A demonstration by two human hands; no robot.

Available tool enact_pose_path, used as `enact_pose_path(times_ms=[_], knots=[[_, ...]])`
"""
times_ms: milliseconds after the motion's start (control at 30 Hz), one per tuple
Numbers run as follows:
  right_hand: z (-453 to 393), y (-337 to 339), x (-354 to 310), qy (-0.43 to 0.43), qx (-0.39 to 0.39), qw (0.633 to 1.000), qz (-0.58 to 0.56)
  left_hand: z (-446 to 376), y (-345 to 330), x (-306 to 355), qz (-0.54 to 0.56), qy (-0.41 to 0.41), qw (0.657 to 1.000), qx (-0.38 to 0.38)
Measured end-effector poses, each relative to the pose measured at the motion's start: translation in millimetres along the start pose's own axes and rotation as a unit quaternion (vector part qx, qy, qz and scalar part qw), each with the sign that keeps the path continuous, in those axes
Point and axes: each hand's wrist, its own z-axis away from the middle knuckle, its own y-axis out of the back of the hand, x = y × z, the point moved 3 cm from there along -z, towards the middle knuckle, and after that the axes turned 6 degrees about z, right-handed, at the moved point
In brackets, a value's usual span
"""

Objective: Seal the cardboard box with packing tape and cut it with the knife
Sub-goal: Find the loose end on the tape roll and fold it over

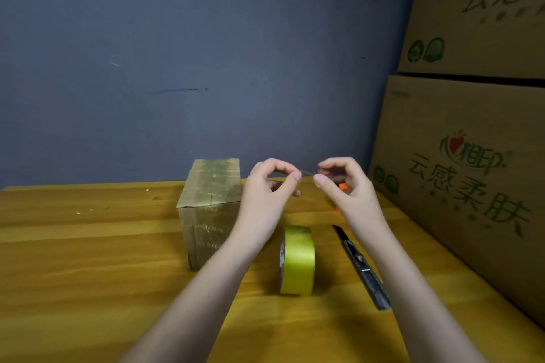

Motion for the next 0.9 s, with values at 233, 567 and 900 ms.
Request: enact_pose_path(times_ms=[233,567,900], knots=[[10.6,-7.0,8.7,-0.036,0.022,0.995,-0.092,4.0,-2.1,-1.4,-0.02,-0.006,1.0,0.016],[21.6,-10.2,-3.1,-0.029,0.051,0.992,-0.108,3.2,2.0,5.0,-0.091,0.002,0.996,0.015],[30.0,-9.5,-4.0,-0.01,0.072,0.994,-0.082,4.8,3.2,8.5,-0.054,0.008,0.998,0.011]])
